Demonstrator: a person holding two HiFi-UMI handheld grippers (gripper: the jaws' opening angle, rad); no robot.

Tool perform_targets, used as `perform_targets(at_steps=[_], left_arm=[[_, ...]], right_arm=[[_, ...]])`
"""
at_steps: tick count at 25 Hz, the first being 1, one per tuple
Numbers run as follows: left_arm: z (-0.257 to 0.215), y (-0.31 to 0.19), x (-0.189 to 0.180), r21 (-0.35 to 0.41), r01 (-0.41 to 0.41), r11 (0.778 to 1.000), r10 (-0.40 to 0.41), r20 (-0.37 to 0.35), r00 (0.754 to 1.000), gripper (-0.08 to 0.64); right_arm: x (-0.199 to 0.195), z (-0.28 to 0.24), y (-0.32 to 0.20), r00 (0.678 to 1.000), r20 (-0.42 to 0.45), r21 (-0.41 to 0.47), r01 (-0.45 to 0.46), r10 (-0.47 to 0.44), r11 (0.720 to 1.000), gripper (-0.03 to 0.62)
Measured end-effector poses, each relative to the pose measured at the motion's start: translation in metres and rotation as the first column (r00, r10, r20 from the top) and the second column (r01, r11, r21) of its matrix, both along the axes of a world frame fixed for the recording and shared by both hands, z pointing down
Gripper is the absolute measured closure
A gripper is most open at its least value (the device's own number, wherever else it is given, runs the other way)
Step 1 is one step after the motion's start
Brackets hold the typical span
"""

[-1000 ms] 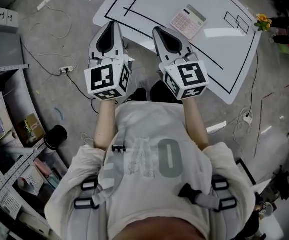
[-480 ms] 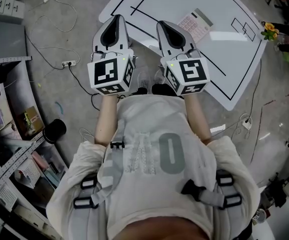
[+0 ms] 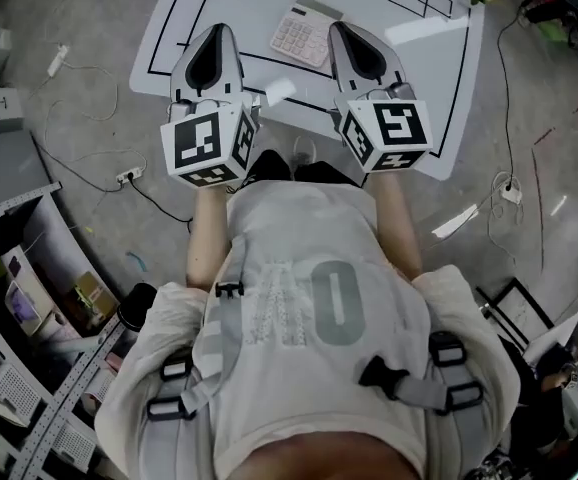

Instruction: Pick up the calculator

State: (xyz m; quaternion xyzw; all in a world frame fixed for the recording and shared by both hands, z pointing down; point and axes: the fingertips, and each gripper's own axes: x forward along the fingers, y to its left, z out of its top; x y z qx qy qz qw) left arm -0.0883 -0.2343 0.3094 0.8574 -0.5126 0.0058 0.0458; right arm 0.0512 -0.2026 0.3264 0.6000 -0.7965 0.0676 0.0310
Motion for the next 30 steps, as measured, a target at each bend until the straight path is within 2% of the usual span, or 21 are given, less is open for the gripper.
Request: perform_targets(at_steps=[1, 2, 3, 5, 7, 13, 16, 20, 24, 28, 30], left_arm=[[-0.001, -0.001, 0.015, 0.002, -0.027, 1.0, 0.027, -0.009, 1.0, 0.538], [-0.001, -0.003, 0.029, 0.007, -0.054, 0.998, 0.055, -0.014, 0.998, 0.538], [-0.002, -0.004, 0.04, 0.015, -0.078, 0.997, 0.078, -0.012, 0.997, 0.538], [-0.001, -0.003, 0.058, 0.022, -0.119, 0.993, 0.119, 0.006, 0.993, 0.538], [0.0, -0.005, 0.071, 0.021, -0.159, 0.987, 0.159, 0.013, 0.987, 0.538], [-0.002, -0.026, 0.101, 0.042, -0.24, 0.97, 0.238, 0.052, 0.97, 0.538], [-0.004, -0.036, 0.114, 0.051, -0.29, 0.956, 0.287, 0.065, 0.956, 0.538], [-0.004, -0.053, 0.121, 0.045, -0.324, 0.945, 0.321, 0.052, 0.946, 0.538], [-0.005, -0.068, 0.124, 0.041, -0.344, 0.938, 0.343, 0.043, 0.939, 0.538], [-0.004, -0.079, 0.122, 0.032, -0.347, 0.937, 0.346, 0.035, 0.938, 0.538], [-0.004, -0.087, 0.118, 0.035, -0.327, 0.944, 0.326, 0.025, 0.945, 0.538]], right_arm=[[0.013, 0.005, 0.001, 1.0, 0.006, -0.009, -0.004, 0.004, 1.0, 0.545], [0.024, 0.01, 0.002, 1.0, 0.014, -0.02, -0.004, 0.004, 1.0, 0.401], [0.032, 0.014, 0.002, 0.999, 0.032, -0.031, -0.008, 0.009, 1.0, 0.303], [0.045, 0.023, 0.007, 0.996, 0.077, -0.06, -0.04, 0.045, 0.997, 0.175], [0.055, 0.034, 0.012, 0.992, 0.087, -0.095, -0.087, 0.095, 0.992, 0.153], [0.073, 0.049, 0.019, 0.97, 0.135, -0.139, -0.181, 0.199, 0.974, 0.153], [0.083, 0.049, 0.016, 0.958, 0.132, -0.149, -0.235, 0.254, 0.961, 0.153], [0.088, 0.05, 0.007, 0.951, 0.116, -0.16, -0.266, 0.285, 0.951, 0.154], [0.089, 0.051, -0.006, 0.955, 0.097, -0.177, -0.261, 0.281, 0.949, 0.155], [0.088, 0.061, -0.033, 0.975, 0.077, -0.228, -0.188, 0.21, 0.956, 0.155], [0.088, 0.07, -0.051, 0.985, 0.067, -0.271, -0.138, 0.161, 0.953, 0.155]])
